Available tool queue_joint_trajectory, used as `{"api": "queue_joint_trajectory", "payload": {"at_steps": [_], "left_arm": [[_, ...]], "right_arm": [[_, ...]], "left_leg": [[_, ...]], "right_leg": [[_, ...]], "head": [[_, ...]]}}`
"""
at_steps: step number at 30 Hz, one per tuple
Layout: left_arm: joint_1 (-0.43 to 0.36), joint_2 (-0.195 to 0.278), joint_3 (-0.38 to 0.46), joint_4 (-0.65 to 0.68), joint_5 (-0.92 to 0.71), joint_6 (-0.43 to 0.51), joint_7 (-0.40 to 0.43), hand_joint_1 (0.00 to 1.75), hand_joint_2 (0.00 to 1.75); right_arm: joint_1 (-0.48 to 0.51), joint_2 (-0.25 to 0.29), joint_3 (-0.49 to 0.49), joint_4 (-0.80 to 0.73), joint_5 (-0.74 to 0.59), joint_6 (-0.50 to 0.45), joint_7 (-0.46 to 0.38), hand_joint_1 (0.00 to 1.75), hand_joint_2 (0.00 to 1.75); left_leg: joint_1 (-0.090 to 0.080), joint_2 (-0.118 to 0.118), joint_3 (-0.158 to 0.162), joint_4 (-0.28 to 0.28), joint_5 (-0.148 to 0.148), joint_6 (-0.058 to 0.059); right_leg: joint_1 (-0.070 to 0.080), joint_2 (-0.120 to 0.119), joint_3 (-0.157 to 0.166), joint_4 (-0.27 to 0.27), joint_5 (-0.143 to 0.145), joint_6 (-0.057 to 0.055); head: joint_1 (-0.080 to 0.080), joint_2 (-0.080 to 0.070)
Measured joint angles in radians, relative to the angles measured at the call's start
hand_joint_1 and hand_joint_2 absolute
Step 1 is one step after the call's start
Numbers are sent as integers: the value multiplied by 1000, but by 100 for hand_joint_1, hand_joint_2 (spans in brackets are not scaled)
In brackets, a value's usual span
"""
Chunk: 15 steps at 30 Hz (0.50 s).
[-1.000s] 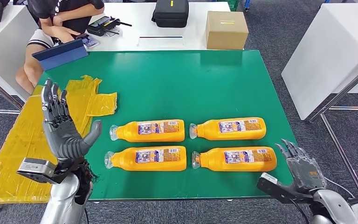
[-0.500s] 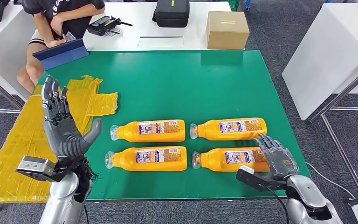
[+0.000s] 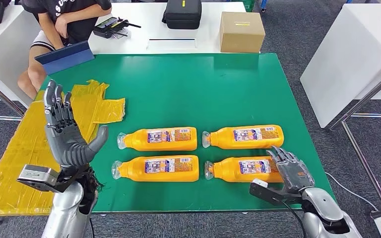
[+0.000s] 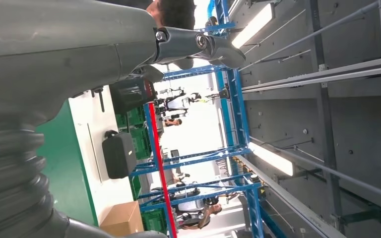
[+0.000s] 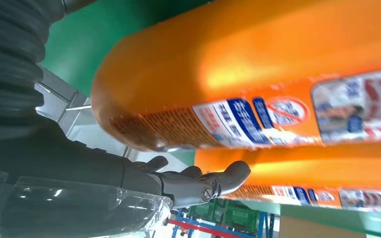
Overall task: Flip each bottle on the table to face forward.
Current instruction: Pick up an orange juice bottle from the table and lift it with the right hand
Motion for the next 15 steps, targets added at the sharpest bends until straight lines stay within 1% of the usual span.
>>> {"api": "queue_joint_trajectory", "payload": {"at_steps": [15], "left_arm": [[-1, 0, 12, 20, 7, -6, 0, 0, 175]], "right_arm": [[8, -28, 16, 25, -34, 7, 17, 0, 175]], "left_leg": [[0, 0, 1, 0, 0, 0]], "right_leg": [[0, 0, 0, 0, 0, 0]], "head": [[0, 0]]}}
